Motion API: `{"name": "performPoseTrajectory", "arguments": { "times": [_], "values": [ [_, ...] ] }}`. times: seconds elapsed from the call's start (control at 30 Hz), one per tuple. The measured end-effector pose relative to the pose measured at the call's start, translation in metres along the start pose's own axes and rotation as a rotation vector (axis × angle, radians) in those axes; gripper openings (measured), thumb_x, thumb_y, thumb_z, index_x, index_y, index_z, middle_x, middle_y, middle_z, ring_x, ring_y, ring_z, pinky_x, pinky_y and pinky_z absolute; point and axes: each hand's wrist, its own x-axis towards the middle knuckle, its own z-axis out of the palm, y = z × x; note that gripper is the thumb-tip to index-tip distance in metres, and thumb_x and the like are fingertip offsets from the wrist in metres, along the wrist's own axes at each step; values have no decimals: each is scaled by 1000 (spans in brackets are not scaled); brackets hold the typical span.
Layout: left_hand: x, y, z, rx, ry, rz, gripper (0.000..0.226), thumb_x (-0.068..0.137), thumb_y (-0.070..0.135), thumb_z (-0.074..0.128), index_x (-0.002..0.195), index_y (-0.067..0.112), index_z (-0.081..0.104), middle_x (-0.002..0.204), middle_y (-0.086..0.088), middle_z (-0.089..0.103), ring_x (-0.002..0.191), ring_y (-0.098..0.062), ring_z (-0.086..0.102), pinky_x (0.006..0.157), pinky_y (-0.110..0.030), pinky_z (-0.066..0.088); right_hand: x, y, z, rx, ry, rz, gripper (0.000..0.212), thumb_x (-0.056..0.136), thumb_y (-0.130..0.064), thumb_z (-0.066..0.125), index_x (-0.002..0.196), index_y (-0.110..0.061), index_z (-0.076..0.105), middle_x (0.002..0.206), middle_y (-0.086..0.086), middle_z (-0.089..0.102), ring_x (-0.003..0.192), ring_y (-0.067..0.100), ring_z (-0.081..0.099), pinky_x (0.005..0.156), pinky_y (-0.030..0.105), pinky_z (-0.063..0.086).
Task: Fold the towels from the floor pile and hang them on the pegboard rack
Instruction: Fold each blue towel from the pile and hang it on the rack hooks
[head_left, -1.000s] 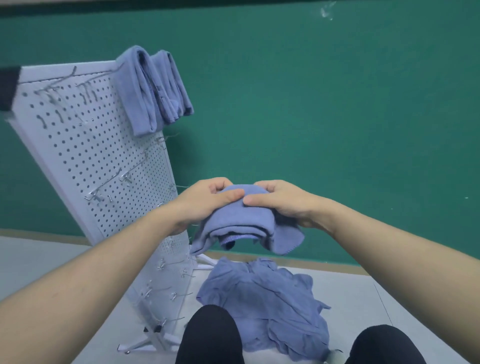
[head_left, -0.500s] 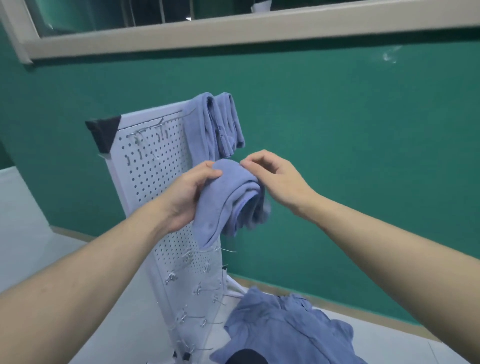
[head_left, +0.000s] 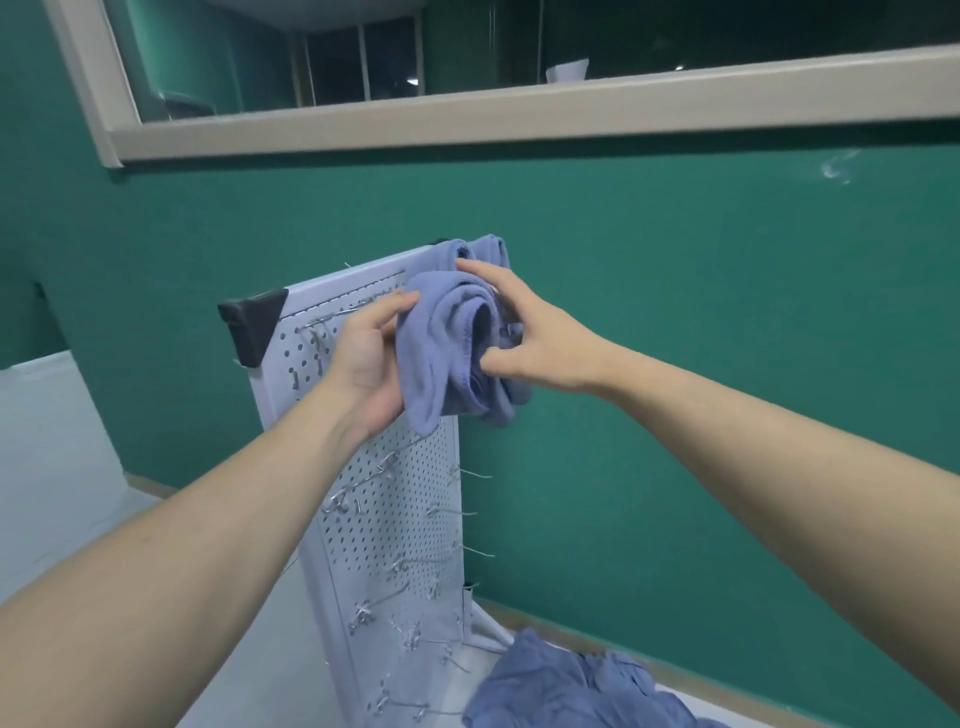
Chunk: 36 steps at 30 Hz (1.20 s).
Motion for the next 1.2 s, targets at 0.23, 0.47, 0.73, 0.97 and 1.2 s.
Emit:
{"name": "performPoseTrajectory", "arguments": {
  "times": [0.23, 0.47, 0.73, 0.97, 1.2],
  "values": [
    [19, 1, 5, 208, -11, 198, 37, 96, 10, 48, 131, 11, 58, 131, -22, 63, 112, -34, 64, 102, -48, 50, 28, -2, -5, -41, 192, 85, 53, 84, -11, 53, 126, -40, 63, 118, -22, 68, 110, 3, 62, 97, 32, 51],
    [33, -5, 4, 730, 401, 558, 16, 103, 23, 45, 109, 24, 60, 107, 10, 64, 93, -4, 58, 85, -25, 49, 35, -1, -12, 168, 324, 188, 31, 88, -16, 48, 104, -34, 67, 85, -6, 74, 77, 26, 73, 63, 52, 61],
    [49, -7, -18, 1299, 359, 440, 42, 94, 25, 55, 135, 34, 52, 139, 10, 54, 130, -14, 48, 112, -43, 40, 46, -7, -27, 429, 321, 258, 27, 94, -14, 51, 114, -23, 66, 100, -2, 75, 75, 13, 67, 71, 35, 63],
    [23, 5, -16, 1035, 210, 390, 31, 97, 25, 64, 123, 38, 53, 116, 19, 62, 107, -1, 59, 91, -28, 53, 51, -22, -17, 201, 215, 204, 21, 93, -18, 52, 105, -29, 65, 75, -8, 67, 47, 4, 54, 52, 18, 41],
    [12, 10, -12, 796, 164, 455, 47, 102, 7, 51, 145, 10, 33, 114, 17, 51, 77, 29, 52, 69, 0, 43, 71, -27, 2, 124, 164, 226, 13, 97, -24, 52, 103, -29, 62, 90, -8, 67, 71, 4, 62, 53, 14, 45]
  ]
}}
